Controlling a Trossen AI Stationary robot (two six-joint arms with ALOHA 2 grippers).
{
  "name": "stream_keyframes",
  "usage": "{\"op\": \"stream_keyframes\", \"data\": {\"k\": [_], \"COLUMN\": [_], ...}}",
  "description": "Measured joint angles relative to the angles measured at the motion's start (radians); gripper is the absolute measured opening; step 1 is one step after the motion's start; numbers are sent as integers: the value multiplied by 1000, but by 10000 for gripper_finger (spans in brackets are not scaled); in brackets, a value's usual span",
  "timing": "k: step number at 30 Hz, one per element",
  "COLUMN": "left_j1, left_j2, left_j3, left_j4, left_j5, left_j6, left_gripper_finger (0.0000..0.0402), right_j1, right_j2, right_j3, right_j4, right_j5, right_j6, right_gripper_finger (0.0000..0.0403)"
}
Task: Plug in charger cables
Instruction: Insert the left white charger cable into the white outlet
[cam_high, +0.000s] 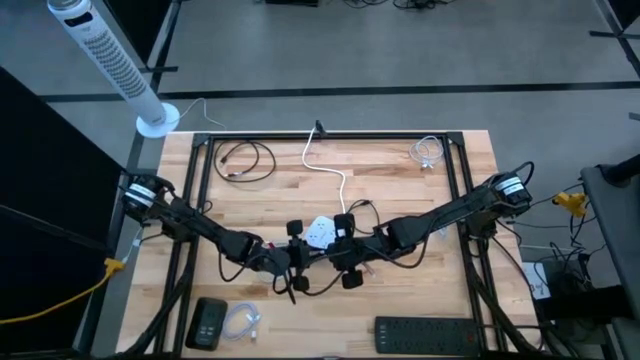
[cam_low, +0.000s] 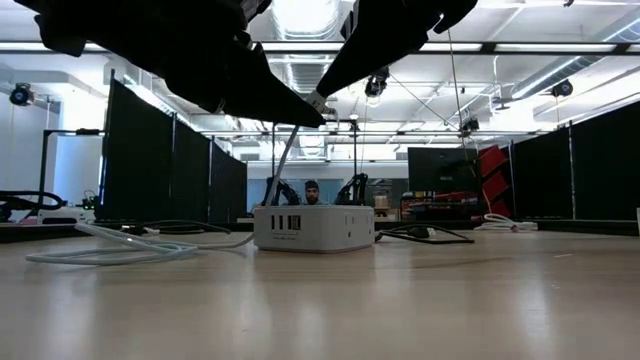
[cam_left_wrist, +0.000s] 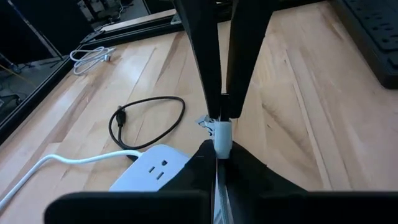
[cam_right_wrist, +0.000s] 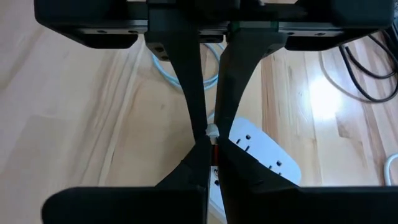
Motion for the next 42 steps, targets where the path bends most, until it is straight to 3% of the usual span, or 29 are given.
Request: {"op": "stream_keyframes", "data": {"k": [7,15,23,32,42], "left_j1": [0,0,0,0,26], "left_j2": [0,0,-13,-19,59], "left_j3": [0,0,0,0,0], "left_j4": [-6,-29,-290,-483,-486], "left_j5": [0,-2,1,191,235], "left_j6": [0,-2,-204,-532,-681], "left_gripper_finger": [2,1,1,1,1], "right_j1": [0,0,-8,-116,-226], "right_j2": [0,-2,-2,-2,-1], "right_j3": [-3,-4,-16,-69,-205], "right_j4": [-1,-6,-84,-85,19], "right_j5": [0,0,-1,53,45], "right_j6": [14,11,1,17,-144], "right_gripper_finger": [27,88,131,126,92]}}
